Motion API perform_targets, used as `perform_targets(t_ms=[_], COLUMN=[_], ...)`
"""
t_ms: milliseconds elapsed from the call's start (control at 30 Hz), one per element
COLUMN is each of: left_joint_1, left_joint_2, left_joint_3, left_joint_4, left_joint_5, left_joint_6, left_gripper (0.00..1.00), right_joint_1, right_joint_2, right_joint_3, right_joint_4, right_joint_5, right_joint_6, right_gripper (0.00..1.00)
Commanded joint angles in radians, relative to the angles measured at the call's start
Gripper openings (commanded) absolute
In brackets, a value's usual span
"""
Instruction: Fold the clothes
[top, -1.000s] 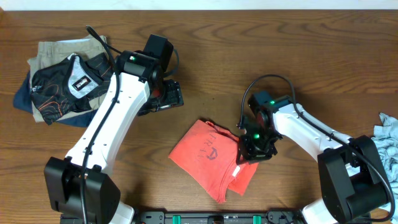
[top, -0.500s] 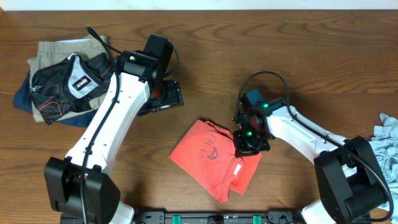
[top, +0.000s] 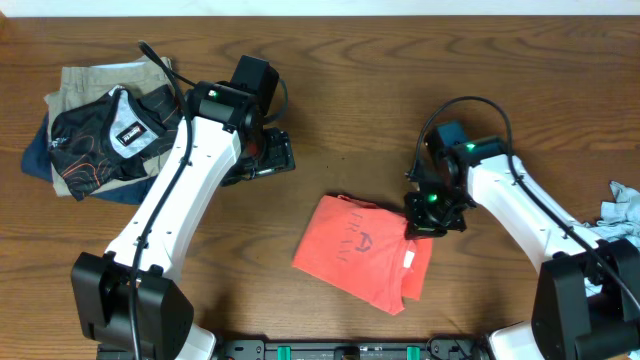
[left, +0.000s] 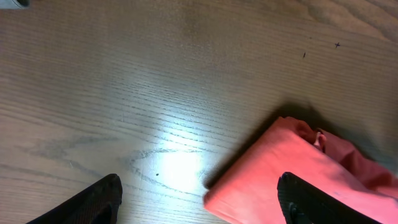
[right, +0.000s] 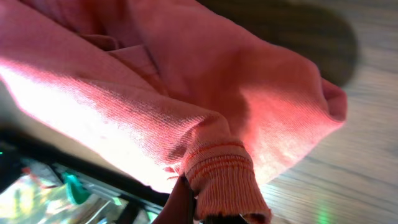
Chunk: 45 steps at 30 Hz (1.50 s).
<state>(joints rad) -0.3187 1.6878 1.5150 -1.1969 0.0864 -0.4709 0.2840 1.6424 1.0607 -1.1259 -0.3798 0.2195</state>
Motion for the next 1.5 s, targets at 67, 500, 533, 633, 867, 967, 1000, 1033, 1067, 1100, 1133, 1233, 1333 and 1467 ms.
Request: perform_targets(t_ms=[67, 500, 533, 633, 867, 967, 1000, 1033, 1067, 1100, 1133, 1233, 1333, 1467], left_joint_1=[0.002, 0.002, 0.002, 0.002, 0.002, 0.002, 0.002, 0.002, 0.002, 0.002, 0.002, 0.002, 0.002, 0.002], left_joint_2=[0.007, 0.007, 0.007, 0.007, 0.007, 0.007, 0.007, 0.007, 0.007, 0.007, 0.007, 0.007, 0.007, 0.007], left_joint_3=[-0.006, -0.006, -0.006, -0.006, -0.006, -0.006, -0.006, -0.006, -0.006, -0.006, -0.006, -0.006, -0.006, -0.006], left_joint_4=[-0.003, -0.01, -0.01, -0.007, -0.006, -0.006, -0.006, -0.006, -0.006, -0.006, -0.006, -0.006, -0.007, -0.007], left_joint_5=[-0.009, -0.009, -0.008, -0.009, -0.009, -0.009, -0.009, -0.009, -0.009, -0.009, -0.009, -0.009, -0.009, -0.008], left_joint_6=[0.007, 0.007, 0.007, 0.007, 0.007, 0.007, 0.007, 0.007, 0.007, 0.007, 0.007, 0.007, 0.007, 0.007], left_gripper=[0.81, 0.81, 0.81, 0.81, 0.81, 0.81, 0.81, 0.81, 0.81, 0.81, 0.81, 0.81, 0.81, 0.81], right_joint_1=[-0.01, -0.013, -0.013, -0.013, -0.018, -0.035, -0.041, -0.048, -0.055, -0.063, -0.068, -0.083, -0.102, -0.126], right_joint_2=[-0.005, 0.003, 0.001, -0.001, -0.001, 0.002, 0.005, 0.007, 0.011, 0.014, 0.019, 0.028, 0.034, 0.037], right_joint_3=[-0.039, -0.021, -0.002, 0.076, 0.246, 0.246, 0.244, 0.243, 0.241, 0.239, 0.236, 0.232, 0.232, 0.209], right_joint_4=[0.005, 0.237, 0.223, 0.159, 0.031, 0.033, 0.033, 0.033, 0.036, 0.043, 0.058, 0.111, 0.124, 0.12], right_joint_5=[0.374, 0.403, 0.389, 0.389, 0.372, 0.396, 0.408, 0.42, 0.435, 0.449, 0.46, 0.481, 0.484, 0.498], right_joint_6=[0.109, 0.066, 0.038, 0.033, 0.007, 0.008, 0.008, 0.008, 0.012, 0.012, 0.012, 0.011, 0.011, 0.011], right_gripper=[0.01, 0.01, 0.01, 0.01, 0.01, 0.02, 0.01, 0.02, 0.02, 0.01, 0.01, 0.01, 0.05, 0.09])
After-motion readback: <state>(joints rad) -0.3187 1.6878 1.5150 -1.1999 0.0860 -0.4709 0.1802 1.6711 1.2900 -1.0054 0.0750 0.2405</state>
